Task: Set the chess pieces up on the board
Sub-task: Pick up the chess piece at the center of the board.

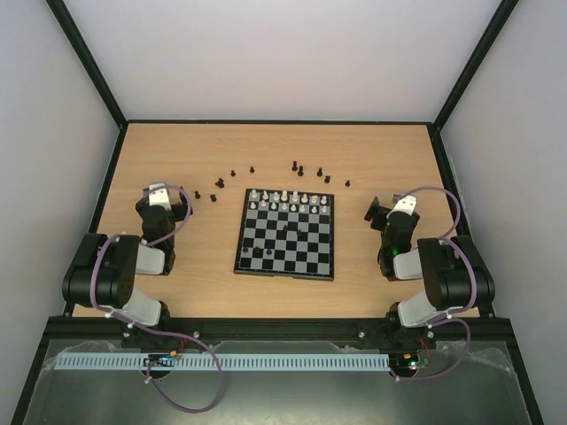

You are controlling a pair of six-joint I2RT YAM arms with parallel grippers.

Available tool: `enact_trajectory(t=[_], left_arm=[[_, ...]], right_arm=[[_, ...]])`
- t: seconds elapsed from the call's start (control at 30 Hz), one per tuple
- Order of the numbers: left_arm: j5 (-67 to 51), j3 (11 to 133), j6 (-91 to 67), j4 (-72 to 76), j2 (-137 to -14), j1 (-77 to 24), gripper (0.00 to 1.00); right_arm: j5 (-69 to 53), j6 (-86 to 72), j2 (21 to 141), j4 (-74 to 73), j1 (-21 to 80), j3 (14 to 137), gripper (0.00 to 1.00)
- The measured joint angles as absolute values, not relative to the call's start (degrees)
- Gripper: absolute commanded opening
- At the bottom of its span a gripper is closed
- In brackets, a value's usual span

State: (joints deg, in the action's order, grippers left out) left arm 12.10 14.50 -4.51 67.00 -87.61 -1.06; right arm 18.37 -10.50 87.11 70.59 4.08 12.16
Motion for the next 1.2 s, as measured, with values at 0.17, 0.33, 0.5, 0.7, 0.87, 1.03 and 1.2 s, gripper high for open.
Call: enact_trajectory(t=[0.17, 0.33, 0.5, 0.7, 0.87, 1.03, 1.2], left_arm=[[12.1, 14.5, -4.51, 66.98, -87.61, -1.06, 1.0], [12.1, 14.5, -4.51, 66.98, -87.61, -1.06, 1.0], [12.1, 14.5, -4.51, 66.98, -87.61, -1.06, 0.99], [12.91, 14.5, -4.49, 66.85, -87.42, -1.52, 1.0], [15.86, 16.27, -3.99, 60.75, -82.56, -3.68, 0.99], [16.6, 22.7, -4.47, 50.37, -75.07, -7.51, 1.0], [14.33, 29.54, -9.04, 38.92, -67.92, -8.86, 1.0]], right_arm=[[18.37, -10.5, 87.11, 70.59, 4.08, 12.16, 0.99], [18.37, -10.5, 87.11, 70.59, 4.08, 12.16, 0.99], [18.35, -10.5, 87.11, 70.59, 4.08, 12.16, 0.99], [18.46, -10.55, 87.02, 70.48, 4.08, 12.16, 0.99], [20.62, -11.9, 80.77, 60.4, 4.08, 15.03, 0.99], [20.78, -14.94, 73.41, 44.69, 4.08, 24.77, 0.99], [17.26, -19.79, 66.32, 29.21, 4.08, 32.14, 0.99]])
